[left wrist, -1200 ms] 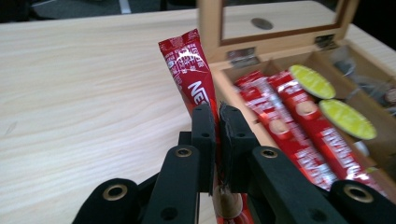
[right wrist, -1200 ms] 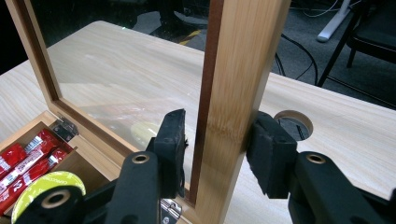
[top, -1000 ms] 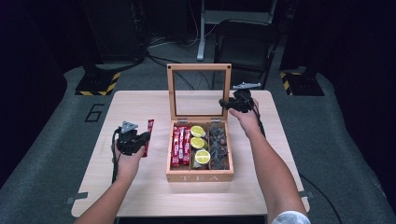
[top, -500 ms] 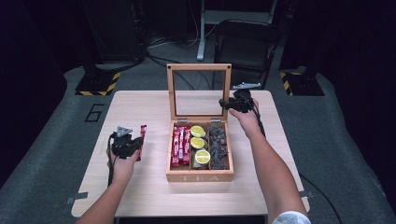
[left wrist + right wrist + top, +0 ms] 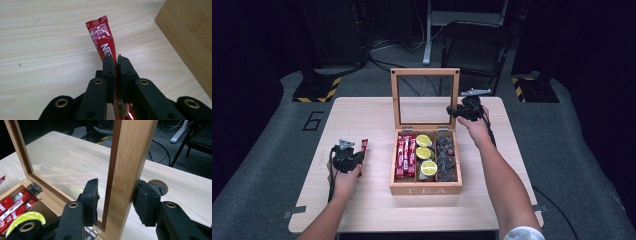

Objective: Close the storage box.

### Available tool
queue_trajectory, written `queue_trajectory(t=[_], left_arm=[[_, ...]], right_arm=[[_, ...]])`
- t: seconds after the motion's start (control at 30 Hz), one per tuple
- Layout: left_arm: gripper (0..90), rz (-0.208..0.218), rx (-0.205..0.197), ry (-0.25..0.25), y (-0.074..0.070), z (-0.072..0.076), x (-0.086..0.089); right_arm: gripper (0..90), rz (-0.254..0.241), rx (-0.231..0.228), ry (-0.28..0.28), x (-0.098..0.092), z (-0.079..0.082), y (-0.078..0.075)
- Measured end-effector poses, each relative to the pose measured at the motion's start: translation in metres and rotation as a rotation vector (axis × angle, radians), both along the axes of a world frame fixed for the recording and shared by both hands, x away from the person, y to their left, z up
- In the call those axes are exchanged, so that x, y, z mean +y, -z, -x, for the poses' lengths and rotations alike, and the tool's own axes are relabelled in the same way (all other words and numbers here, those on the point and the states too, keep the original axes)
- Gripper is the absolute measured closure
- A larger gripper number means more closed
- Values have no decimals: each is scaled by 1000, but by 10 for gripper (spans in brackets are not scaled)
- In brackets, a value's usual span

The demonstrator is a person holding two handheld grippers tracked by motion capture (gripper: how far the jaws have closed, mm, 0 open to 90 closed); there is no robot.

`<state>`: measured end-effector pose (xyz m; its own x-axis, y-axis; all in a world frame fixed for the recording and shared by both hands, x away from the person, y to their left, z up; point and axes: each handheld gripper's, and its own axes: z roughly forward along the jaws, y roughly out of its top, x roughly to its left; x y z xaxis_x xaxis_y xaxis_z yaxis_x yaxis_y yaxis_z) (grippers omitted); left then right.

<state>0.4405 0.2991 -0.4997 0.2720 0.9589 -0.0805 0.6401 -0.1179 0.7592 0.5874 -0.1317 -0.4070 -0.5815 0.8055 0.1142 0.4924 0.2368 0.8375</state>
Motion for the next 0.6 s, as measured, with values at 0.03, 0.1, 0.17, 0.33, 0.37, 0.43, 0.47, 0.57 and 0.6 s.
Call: queue_trajectory(t=[0.03,0.1,0.17,0.33,0.37,0.43,0.47,0.57,0.6], left_arm=[[847,-12,3,5,1,0,-1],[846,-14,10,4,1,0,-1],[846,-25,4,-5,4,-2,-2],[842,-46,21,-2,7,-4,-1],[840,-48,35,3,7,-4,-2],[835,-49,33,-1,8,-5,-3],[832,-47,29,-5,9,-5,-3],[795,-51,35,-6,9,-6,-3],[779,-54,42,-1,9,-6,-2]], right_arm=[[564,0,0,1,0,0,0],[563,0,-3,-1,0,0,0],[563,-1,-1,1,0,0,0],[563,-5,-4,-2,0,0,0],[563,-5,-4,-2,0,0,1],[563,-4,-3,-1,0,0,1],[563,-5,-2,-3,0,0,1],[563,-4,-8,-8,-1,0,1],[562,-3,-7,-4,0,0,1]])
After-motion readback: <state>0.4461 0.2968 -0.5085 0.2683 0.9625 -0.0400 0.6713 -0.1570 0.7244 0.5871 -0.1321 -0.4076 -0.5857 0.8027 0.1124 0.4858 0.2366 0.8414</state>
